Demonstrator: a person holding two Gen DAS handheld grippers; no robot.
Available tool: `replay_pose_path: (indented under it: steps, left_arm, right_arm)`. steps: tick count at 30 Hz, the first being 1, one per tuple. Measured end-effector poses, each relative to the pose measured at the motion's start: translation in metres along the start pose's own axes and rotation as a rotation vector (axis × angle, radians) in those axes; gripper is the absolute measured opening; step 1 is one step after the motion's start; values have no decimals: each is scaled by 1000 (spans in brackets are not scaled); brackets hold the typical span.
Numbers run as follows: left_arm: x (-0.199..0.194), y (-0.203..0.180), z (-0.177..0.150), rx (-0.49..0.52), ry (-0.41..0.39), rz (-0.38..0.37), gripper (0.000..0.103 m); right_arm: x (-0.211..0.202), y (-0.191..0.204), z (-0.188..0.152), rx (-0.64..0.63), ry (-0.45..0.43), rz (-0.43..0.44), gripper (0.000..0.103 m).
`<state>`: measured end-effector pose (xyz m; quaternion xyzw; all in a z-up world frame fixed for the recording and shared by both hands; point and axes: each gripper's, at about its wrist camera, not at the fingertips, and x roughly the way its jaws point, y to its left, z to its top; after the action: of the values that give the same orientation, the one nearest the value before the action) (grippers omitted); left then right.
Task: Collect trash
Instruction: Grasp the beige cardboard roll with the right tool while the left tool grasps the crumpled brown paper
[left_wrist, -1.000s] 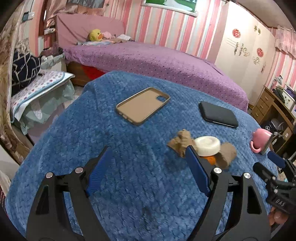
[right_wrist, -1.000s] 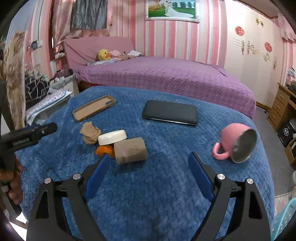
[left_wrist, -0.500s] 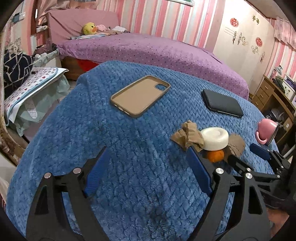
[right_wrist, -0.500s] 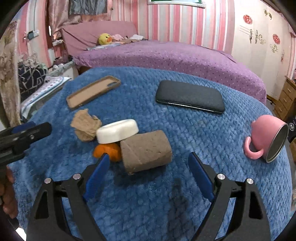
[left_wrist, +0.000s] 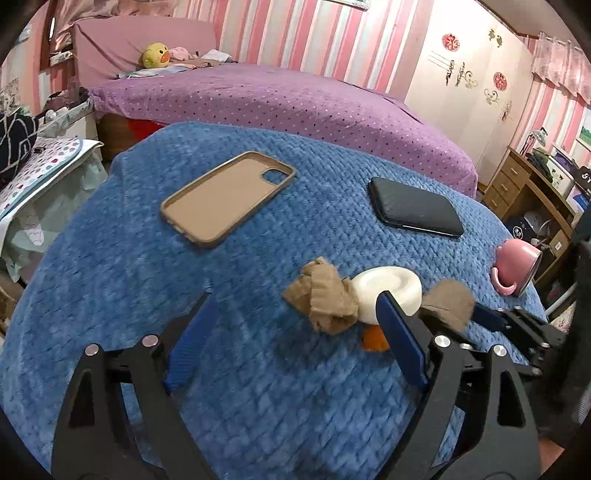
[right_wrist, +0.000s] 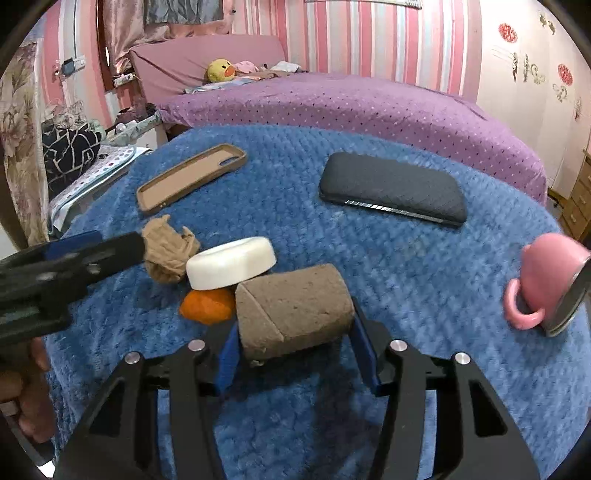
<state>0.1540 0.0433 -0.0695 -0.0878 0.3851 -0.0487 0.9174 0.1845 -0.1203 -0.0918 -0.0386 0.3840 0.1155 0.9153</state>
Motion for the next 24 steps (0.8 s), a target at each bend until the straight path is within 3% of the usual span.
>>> replay_pose_path:
  steps: [8, 11, 12, 16, 24]
  left_arm:
    - [23, -5, 6, -26, 9, -2, 82]
    - [34, -8, 5, -23, 34, -21, 57]
    - [38, -10, 4, -14, 47, -29, 43]
    - [38, -18, 3, 17, 39, -47, 20]
    - [18, -13, 7, 20, 1, -58, 19]
  right_arm:
    - [-30, -36, 3, 60, -59, -37, 52]
    - [-37, -48, 5, 80, -73, -42, 52]
    - [-38, -49, 5, 84, -75, -43, 52]
    - [-40, -53, 5, 95, -78, -42, 52]
    - [-48, -49, 2, 82, -92, -32, 52]
